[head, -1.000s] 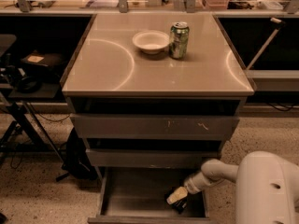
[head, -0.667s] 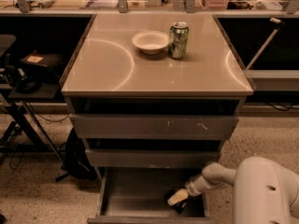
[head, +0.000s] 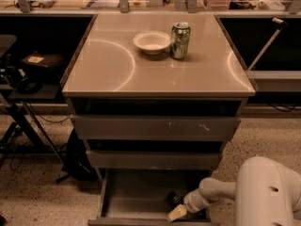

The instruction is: Pick rxbar blueberry from bottom drawer and place on counter

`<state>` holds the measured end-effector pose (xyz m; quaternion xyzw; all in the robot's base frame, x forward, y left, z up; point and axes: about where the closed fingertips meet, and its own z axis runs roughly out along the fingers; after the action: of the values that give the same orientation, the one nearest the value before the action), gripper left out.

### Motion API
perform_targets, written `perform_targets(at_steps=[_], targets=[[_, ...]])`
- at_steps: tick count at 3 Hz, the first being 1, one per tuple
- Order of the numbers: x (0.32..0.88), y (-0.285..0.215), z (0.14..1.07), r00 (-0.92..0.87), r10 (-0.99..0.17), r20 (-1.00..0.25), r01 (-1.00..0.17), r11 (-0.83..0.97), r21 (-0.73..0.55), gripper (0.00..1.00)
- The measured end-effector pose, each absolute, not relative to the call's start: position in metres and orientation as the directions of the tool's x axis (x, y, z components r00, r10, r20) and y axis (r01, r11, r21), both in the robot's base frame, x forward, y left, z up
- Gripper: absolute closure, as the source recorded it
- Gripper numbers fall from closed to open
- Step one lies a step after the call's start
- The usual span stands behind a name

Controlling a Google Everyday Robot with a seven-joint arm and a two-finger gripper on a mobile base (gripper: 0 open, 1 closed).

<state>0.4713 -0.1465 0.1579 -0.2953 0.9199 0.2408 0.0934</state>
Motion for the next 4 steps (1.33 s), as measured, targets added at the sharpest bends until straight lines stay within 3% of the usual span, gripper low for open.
perform_targets(at_steps=[2,4], targets=[[0.451,-0.14,0.137,-0.832,-0.478,-0.283,-0.555,0.739,0.383,0.0],[0.465,-0.109,0.154,-0.829,-0.465,-0.309,-0.559,0.683,0.471,0.0]])
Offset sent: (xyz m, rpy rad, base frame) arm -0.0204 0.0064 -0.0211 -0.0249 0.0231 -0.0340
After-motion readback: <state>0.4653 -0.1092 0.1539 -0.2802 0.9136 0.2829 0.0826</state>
